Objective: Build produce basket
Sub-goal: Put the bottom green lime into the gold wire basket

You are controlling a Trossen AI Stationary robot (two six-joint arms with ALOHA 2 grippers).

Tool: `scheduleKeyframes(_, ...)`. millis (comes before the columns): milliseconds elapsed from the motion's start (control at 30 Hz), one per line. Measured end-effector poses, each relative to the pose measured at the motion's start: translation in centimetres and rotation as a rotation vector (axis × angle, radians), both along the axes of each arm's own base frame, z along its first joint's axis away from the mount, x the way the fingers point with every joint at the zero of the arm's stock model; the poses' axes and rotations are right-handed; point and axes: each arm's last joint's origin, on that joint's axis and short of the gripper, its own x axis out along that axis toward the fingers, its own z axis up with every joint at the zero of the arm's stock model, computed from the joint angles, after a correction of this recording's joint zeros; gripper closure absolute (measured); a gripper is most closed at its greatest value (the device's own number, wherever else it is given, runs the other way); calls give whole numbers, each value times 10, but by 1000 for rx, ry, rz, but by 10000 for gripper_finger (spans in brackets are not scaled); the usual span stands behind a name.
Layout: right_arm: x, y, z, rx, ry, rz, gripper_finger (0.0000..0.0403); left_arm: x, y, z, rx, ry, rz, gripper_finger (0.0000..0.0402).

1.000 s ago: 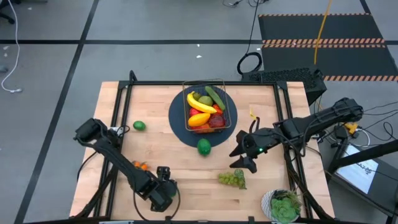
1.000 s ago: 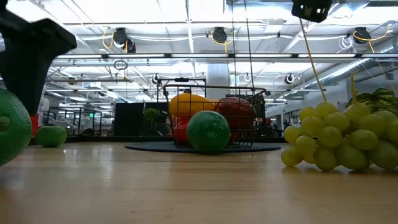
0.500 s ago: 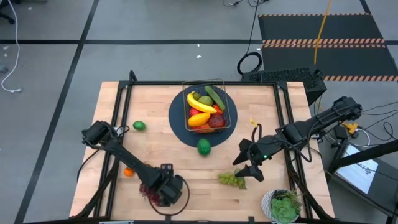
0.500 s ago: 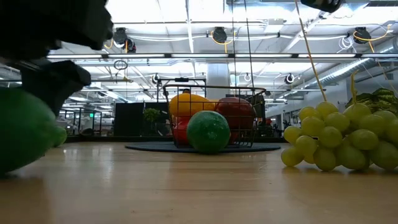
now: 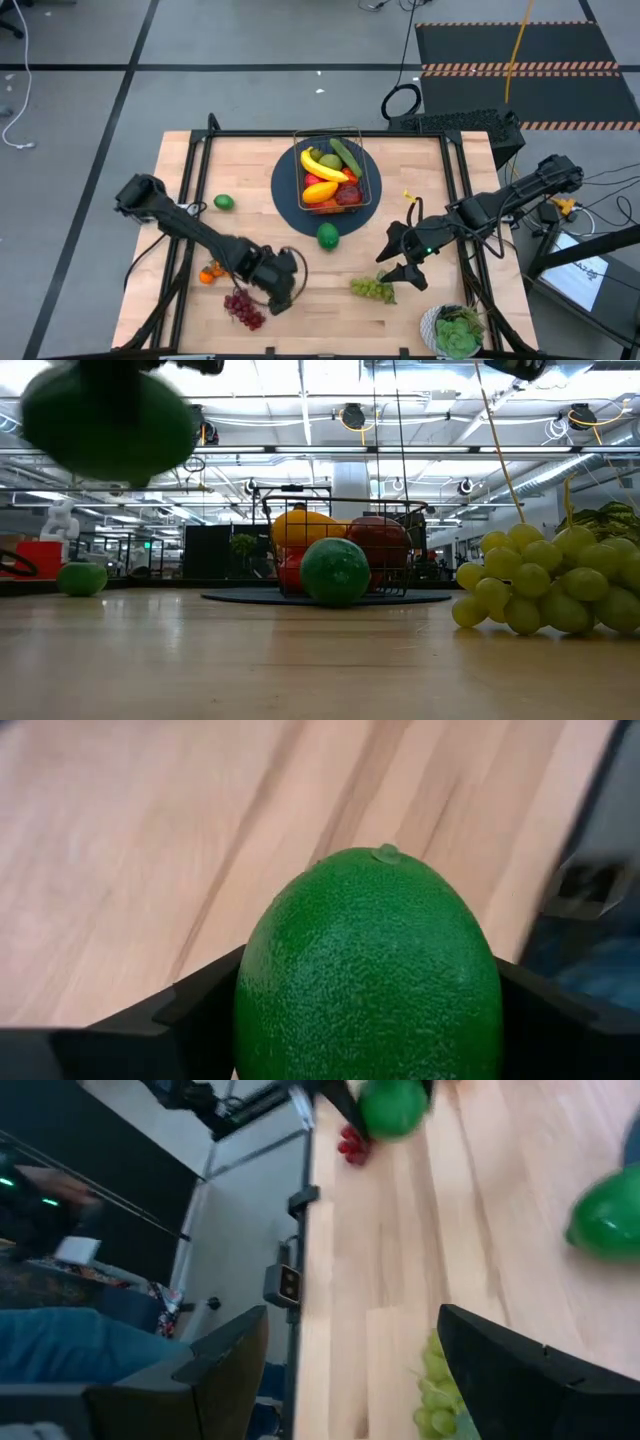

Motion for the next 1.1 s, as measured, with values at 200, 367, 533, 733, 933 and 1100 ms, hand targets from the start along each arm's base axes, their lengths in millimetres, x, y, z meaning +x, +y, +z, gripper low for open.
scheduleKeyframes(200, 1, -5, -2, -22, 12, -14, 119, -1, 23, 41, -98, -179, 168, 100)
scheduleKeyframes(367, 3, -9, -2, -36, 9, -24, 119, 0, 42, 68, -162, -341, 285, 94)
scheduleKeyframes(533, 4, -12, -2, -37, 11, -36, 119, 6, 60, 87, -247, -465, 391, 83)
scheduleKeyframes(733, 4, -14, -2, -31, 16, -101, 120, 10, 72, 106, -356, -588, 447, 97)
scheduleKeyframes(933, 1, -17, 3, -22, -5, -139, 131, 12, 77, 120, -413, -713, 447, 91)
scheduleKeyframes(1100, 0, -20, 5, -22, -17, -149, 147, 15, 78, 124, -430, -755, 446, 83)
